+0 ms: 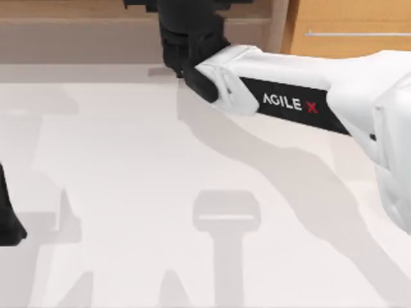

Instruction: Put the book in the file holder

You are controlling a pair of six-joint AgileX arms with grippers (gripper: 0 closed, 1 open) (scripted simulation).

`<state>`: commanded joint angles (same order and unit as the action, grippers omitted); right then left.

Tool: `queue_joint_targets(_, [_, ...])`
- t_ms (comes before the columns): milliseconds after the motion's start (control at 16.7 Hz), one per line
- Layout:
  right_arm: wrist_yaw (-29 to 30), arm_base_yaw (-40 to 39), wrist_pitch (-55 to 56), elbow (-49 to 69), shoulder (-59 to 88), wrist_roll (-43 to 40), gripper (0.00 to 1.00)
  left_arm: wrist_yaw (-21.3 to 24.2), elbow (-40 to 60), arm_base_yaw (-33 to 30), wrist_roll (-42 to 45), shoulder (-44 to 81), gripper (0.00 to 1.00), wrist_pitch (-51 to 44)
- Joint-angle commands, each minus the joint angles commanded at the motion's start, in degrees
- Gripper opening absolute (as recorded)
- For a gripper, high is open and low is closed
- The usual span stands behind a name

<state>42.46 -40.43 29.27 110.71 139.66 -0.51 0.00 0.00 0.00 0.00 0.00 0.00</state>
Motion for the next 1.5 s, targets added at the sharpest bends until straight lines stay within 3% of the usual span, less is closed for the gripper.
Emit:
queue_joint_targets(1140, [-0.1,-0.2,-2.4,1.4,-0.9,0.3,0.0,0.0,0.0,0.0,0.0,0.0,1.0,0.0])
queue_joint_targets(1500, [-3.4,-0.6,6.1,-12.5,-8.8,6.1,0.0,0.0,0.0,0.0,0.0,0.0,1.0,0.0])
